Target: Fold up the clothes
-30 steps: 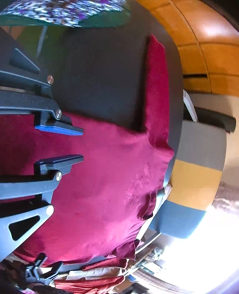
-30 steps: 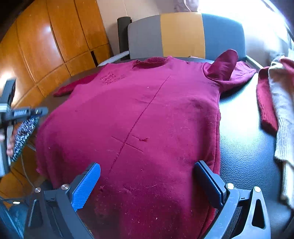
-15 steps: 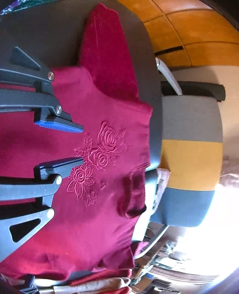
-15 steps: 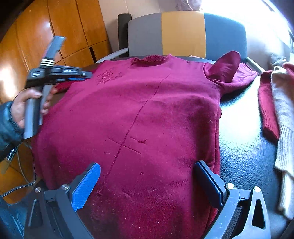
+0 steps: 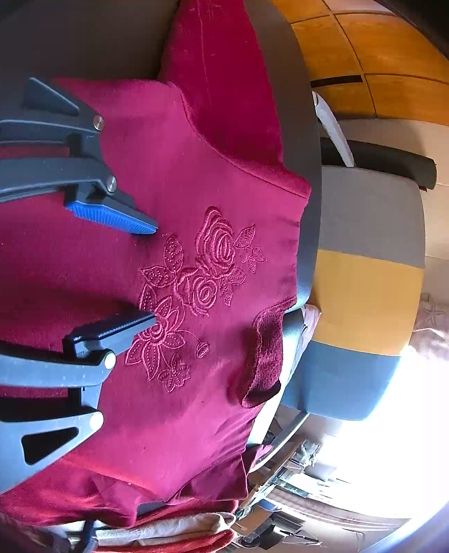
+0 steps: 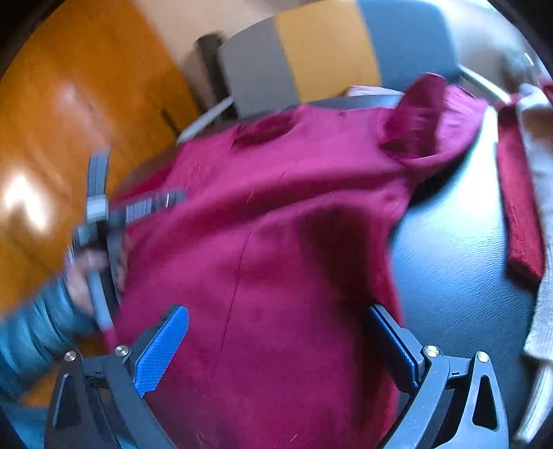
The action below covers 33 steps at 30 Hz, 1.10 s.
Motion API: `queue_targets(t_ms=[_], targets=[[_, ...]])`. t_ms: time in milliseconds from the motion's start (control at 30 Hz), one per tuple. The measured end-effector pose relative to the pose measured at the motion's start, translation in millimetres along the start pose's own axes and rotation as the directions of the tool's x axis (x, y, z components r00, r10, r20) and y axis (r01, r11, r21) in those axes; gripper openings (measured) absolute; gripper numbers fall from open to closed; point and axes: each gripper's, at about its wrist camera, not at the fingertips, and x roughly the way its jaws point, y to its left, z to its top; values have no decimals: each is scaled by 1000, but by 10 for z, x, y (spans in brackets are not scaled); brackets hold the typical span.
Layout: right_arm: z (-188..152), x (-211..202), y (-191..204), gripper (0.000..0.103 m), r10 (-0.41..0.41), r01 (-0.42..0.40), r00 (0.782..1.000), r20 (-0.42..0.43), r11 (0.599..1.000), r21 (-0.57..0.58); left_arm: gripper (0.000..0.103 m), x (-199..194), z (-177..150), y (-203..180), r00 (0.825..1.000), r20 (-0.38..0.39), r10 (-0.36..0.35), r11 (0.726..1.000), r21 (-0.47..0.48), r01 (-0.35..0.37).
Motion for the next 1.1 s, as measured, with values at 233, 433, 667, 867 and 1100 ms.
queue_targets(t_ms=[233,433,667,867,1100], targets=[[511,-137,-552,103,-154,140,984,90,980,142,48,-4,15,32,1000,9,-13,1000,-9,13],[1300,-129,-779,103,-213,205,973,85,974,99,48,-8,16,46,1000,12,-20,1000,-14,20],[2234,-64,-1156,103,-376,361,916,141,925,121,48,-7,25,51,1000,12,-23,1000,-14,23],[2841,80,-1588,77,-483,463,870,99,870,170,48,1,32,64,1000,13,-27,1000,-15,27],[3188,462,-2243,62,-550,542,834,-42,804,246,48,15,40,66,1000,15,-26,1000,-12,26]])
